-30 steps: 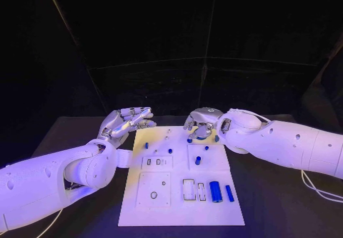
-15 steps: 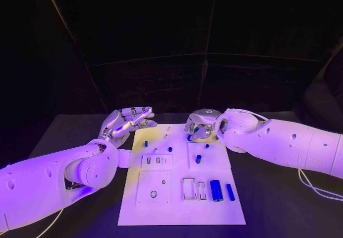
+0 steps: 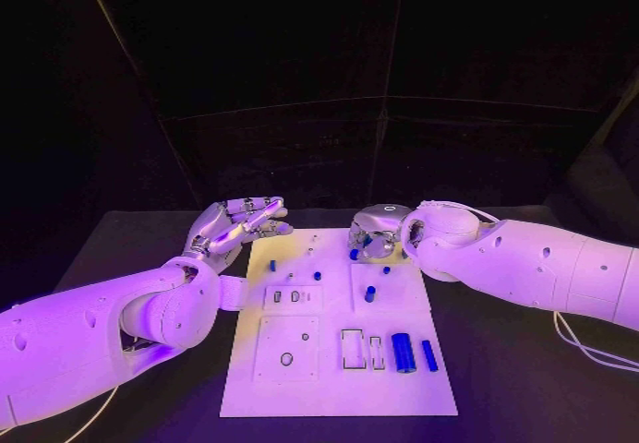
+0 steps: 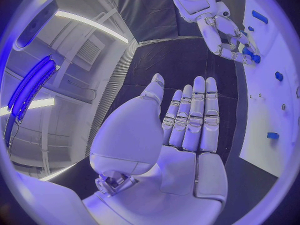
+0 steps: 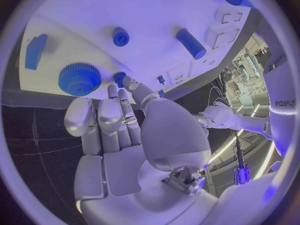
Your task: Assemble the parts on the task board
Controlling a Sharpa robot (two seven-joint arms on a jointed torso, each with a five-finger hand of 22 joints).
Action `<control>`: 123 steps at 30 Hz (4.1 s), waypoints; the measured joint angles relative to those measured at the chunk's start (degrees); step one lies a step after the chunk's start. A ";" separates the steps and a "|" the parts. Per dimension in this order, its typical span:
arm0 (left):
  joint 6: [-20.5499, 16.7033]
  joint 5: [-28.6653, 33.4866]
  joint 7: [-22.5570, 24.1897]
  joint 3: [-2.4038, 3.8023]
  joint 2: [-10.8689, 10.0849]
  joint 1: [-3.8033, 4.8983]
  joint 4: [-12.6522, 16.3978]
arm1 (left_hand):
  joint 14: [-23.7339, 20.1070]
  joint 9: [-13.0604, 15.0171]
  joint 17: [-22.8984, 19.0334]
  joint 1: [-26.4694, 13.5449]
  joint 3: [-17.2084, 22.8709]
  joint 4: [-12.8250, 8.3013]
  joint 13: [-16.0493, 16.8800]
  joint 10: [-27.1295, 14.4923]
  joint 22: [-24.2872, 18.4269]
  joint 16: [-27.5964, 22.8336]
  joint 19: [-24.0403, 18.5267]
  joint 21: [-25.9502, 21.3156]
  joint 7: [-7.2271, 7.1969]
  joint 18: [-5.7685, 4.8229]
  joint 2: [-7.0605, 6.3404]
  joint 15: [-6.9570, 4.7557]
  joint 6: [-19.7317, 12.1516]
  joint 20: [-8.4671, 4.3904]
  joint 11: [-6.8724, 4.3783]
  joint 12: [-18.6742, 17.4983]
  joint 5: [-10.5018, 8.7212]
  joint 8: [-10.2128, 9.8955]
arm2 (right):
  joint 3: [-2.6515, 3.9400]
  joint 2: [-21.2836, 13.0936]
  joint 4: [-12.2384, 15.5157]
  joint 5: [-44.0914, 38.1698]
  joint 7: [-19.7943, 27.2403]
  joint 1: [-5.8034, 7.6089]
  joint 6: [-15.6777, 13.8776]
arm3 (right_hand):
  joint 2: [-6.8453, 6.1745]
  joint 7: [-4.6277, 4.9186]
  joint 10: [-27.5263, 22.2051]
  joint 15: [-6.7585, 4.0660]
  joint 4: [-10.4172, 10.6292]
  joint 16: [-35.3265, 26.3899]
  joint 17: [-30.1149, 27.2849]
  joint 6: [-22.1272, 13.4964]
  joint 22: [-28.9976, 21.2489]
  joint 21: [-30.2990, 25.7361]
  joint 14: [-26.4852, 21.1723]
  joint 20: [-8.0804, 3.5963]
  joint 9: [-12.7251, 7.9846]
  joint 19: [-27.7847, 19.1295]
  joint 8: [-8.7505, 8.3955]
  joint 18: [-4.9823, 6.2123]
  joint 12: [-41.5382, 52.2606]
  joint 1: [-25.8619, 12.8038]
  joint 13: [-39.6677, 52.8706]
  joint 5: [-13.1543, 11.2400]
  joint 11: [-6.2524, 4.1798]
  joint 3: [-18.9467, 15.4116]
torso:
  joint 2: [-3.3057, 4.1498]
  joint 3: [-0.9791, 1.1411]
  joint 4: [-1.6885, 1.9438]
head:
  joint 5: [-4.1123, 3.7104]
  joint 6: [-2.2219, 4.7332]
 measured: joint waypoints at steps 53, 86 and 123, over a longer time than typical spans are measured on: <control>0.10 -0.04 -0.13 0.01 -0.21 0.02 -0.80 | 0.00 -0.03 0.21 0.06 0.01 -0.33 -0.04 0.00 -0.13 -0.23 0.19 -0.45 0.00 -0.01 0.47 0.00 0.00 0.19 0.00 -0.48 0.00 -0.19 | 0.12 5.94 -6.39 1.58 -1.57 -0.45 -12.09 | 0.10 -1.15 6.37 -0.83 4.30 3.20 1.37 5.03 5.59 2.98 -0.02 -1.12 0.03 2.76 1.68 -0.90 0.87 -2.46 0.47 -3.13 -1.87 8.20 | 0.33 -0.03 0.26 | 0.82 0.09; 0.21 -0.05 -0.12 0.02 0.18 0.57 -1.35 | 0.00 -0.02 0.23 0.06 0.01 -0.32 -0.03 0.00 -0.12 -0.22 0.19 -0.44 0.00 -0.01 0.47 0.00 0.00 0.19 0.00 -0.48 0.00 -0.19 | 0.15 12.67 -11.99 2.60 -1.34 -0.44 -11.28 | -0.41 -1.21 5.94 -0.82 4.95 3.49 1.26 4.97 5.75 3.19 -0.02 -1.12 0.04 2.75 0.86 -0.89 0.38 -2.95 0.29 -3.35 -1.44 8.85 | 1.52 -0.32 1.28 | 0.87 -0.01; 0.30 -0.06 -0.11 0.02 -0.39 0.77 -1.47 | 0.00 -0.02 0.33 0.06 0.00 -0.64 -0.02 0.00 -0.21 -0.22 0.19 -0.44 0.00 -0.02 0.47 0.00 0.00 0.19 0.00 -0.48 0.00 -0.19 | 0.15 6.59 -6.11 2.99 -2.66 -0.44 -12.73 | -6.21 1.01 -4.30 1.54 9.40 0.04 -6.64 -5.88 -1.58 -0.17 -1.74 1.15 0.20 -2.37 0.40 -0.87 1.94 -2.85 0.10 -2.88 1.09 5.57 | 1.31 -0.30 0.88 | 1.09 0.02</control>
